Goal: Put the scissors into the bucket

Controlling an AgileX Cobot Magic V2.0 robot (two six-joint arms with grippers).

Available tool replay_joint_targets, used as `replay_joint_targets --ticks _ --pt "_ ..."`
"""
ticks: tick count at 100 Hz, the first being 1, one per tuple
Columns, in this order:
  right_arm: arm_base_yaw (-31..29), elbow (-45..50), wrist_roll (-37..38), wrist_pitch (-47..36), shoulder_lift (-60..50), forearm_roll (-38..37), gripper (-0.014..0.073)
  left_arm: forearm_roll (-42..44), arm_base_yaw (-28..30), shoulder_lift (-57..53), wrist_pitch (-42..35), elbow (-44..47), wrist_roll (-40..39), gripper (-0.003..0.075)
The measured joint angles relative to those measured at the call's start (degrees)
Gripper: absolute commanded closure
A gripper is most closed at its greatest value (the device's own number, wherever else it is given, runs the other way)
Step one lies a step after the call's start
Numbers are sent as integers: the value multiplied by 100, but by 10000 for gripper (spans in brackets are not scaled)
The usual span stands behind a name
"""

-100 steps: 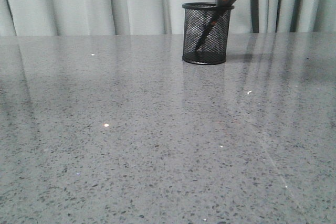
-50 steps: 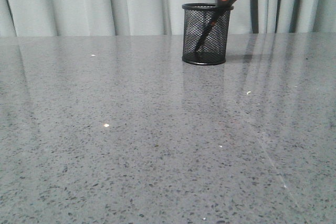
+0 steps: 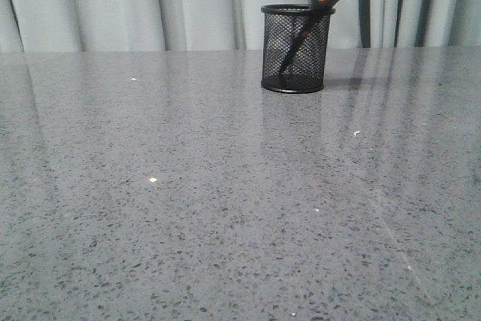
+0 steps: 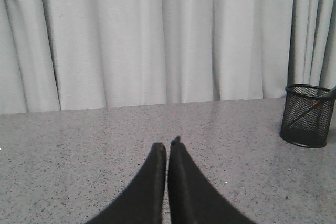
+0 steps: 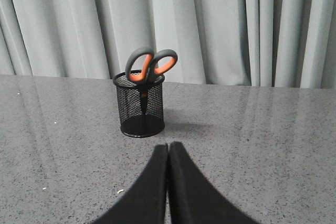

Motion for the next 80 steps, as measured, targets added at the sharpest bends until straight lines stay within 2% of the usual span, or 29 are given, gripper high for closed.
replay_joint_targets --ticks 57,63,70,80 --pt "0 0 0 -22 0 0 638 -32 0 -3 0 14 0 740" --pt "0 0 0 -22 0 0 638 206 0 -3 0 25 -52 740" --pt "0 0 0 -22 0 0 638 937 43 -26 0 144 -566 740" --pt "0 0 0 -22 0 0 638 2279 274 -110 0 526 -2127 740"
